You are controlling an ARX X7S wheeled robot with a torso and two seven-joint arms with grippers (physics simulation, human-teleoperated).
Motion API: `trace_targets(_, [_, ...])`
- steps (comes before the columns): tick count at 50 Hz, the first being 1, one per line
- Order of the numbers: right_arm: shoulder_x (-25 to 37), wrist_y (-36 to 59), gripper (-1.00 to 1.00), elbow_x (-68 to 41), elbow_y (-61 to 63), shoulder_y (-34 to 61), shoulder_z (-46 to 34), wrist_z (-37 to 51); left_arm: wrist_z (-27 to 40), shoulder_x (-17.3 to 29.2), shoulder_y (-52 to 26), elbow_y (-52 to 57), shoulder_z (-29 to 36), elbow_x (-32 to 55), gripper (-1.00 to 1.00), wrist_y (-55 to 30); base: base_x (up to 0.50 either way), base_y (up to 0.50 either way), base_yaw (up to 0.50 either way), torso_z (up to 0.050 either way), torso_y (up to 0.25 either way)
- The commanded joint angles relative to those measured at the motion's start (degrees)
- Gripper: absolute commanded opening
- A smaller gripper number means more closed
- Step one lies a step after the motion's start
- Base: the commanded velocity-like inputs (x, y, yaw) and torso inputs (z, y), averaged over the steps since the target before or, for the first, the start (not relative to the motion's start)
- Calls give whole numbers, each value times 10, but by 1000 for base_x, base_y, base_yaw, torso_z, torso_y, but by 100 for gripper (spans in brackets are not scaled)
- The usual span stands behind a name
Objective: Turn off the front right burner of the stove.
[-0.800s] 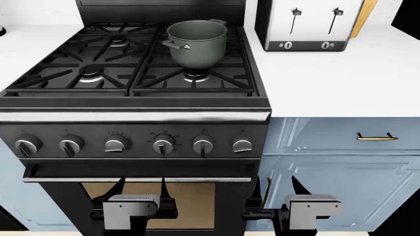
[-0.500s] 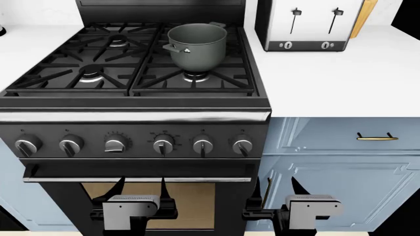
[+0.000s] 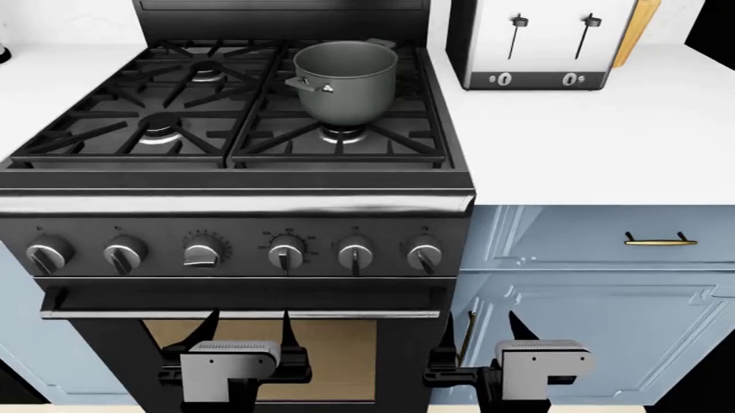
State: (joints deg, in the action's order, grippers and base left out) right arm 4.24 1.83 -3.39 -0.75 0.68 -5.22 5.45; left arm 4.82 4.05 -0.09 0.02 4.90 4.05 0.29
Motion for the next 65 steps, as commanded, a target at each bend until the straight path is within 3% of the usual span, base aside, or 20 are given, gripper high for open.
trace_targets(1, [8, 1, 100, -5, -1, 2, -11, 10, 9, 8, -1, 0, 9, 10, 100, 0, 0, 55, 0, 0, 0])
trace_targets(65, [39, -5, 100, -32, -3, 7, -48, 47, 46, 39, -7, -4, 48, 40, 100, 4, 0, 55, 0, 0, 0])
